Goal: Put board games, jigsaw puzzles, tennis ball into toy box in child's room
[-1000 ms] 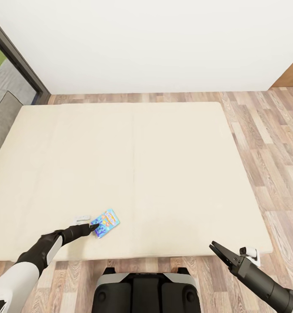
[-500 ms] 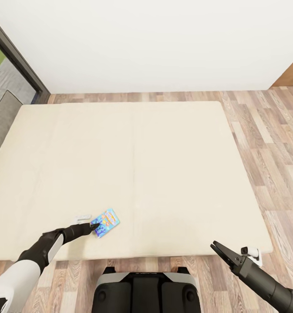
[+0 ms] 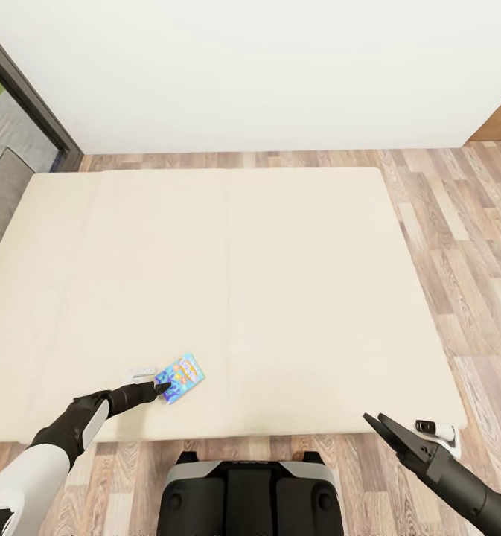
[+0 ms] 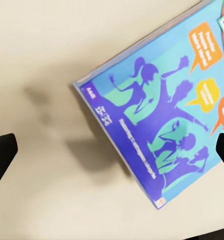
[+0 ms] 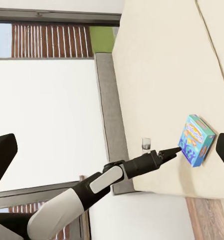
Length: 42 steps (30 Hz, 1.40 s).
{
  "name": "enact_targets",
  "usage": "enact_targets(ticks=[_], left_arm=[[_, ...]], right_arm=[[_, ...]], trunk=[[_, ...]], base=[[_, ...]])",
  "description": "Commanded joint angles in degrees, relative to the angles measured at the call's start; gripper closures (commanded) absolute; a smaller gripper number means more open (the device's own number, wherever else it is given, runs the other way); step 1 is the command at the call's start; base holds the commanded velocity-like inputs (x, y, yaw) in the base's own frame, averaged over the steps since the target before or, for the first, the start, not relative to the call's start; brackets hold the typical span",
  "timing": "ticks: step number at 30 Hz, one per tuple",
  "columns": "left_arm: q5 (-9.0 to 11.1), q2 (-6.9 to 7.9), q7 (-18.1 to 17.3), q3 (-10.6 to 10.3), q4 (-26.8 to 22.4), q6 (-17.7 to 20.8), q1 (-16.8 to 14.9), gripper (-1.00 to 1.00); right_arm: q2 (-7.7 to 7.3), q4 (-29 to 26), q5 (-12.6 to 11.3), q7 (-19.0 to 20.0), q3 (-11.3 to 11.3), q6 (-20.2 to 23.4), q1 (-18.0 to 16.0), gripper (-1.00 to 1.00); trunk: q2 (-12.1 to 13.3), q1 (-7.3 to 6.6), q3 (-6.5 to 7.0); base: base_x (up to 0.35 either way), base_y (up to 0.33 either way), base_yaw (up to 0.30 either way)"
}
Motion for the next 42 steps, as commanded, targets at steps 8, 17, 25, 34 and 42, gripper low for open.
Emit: enact_targets(ticks=[8,17,25,34,42], left_arm=[[0.4,0.05,-0.2,0.2,0.0,0.6,-0.1,-1.0],[0.5,0.15,-0.2,0.2,0.0,0.5,-0.2,-1.0],[0.5,0.06,-0.2,0.2,0.0,0.9,-1.4,-1.0],[0.5,-0.28,-0.1,0.2,0.0,3.9,-4.3,-1.0],[0.3,-0.87,-0.1,0.2,0.0,4.9,-5.1,-1.0]], right_arm=[[-0.04,0.0,-0.2,1.2,-1.3,0.4,0.0,-1.0],[0.09,0.0,-0.2,2.2,-1.6,0.3,0.0,-1.0],[0.28,0.0,-0.2,2.3,-1.7,0.2,0.0,-1.0],[0.34,0.0,-0.2,2.3,-1.7,0.2,0.0,-1.0],[0.19,0.0,-0.2,2.3,-1.7,-1.1,0.0,-1.0]], trunk=[[-0.1,0.03,-0.75],[-0.1,0.03,-1.52],[-0.1,0.03,-1.78],[-0.1,0.03,-1.81],[-0.1,0.03,-1.82]], base=[[0.0,0.0,0.0],[0.0,0.0,0.0],[0.0,0.0,0.0],[0.0,0.0,0.0],[0.0,0.0,0.0]])
